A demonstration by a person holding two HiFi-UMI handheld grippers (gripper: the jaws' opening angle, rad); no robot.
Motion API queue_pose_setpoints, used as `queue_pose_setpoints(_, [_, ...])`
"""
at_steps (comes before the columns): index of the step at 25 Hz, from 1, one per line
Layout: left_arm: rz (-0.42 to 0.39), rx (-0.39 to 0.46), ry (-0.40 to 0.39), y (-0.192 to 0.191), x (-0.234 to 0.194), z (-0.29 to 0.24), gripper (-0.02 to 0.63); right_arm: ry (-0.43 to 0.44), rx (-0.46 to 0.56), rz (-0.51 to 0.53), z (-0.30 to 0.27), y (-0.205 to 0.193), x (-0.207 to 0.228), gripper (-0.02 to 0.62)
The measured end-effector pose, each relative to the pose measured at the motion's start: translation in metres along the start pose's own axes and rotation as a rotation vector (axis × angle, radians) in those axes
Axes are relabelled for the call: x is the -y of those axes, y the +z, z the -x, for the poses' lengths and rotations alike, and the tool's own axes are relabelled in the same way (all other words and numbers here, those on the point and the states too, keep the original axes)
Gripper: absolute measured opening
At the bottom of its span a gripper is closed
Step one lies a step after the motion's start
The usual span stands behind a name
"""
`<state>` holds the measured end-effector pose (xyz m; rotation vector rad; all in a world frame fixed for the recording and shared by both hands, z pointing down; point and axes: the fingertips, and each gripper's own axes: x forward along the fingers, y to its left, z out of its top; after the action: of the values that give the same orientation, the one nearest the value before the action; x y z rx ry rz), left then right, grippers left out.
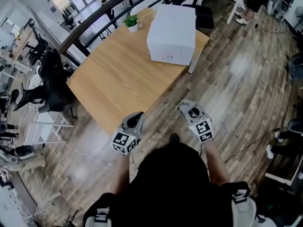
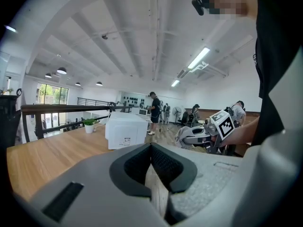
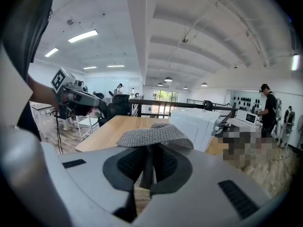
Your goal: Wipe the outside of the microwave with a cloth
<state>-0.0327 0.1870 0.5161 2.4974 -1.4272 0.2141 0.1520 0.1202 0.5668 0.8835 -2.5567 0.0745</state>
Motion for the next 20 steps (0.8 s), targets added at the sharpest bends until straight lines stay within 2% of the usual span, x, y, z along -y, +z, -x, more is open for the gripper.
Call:
queue_pose_setpoints(8, [-0.005,0.014,0.024,0.012,0.004,-0.038,0.002,0.022,0.002,0.015,-0.004,-0.009,0.038,0.017])
queue_pose_setpoints(13, [-0.006,0.019,0.051,0.013,0.006,-0.049,0.002,0.043,0.001,0.044,-0.003,-0.005,0.05,0.017])
queue_pose_setpoints(20, [0.003,0.008,0.037,0.01,0.005,-0.064,0.002,0.045,-0.012,0.031,-0.007,-0.012,0.058,0.017])
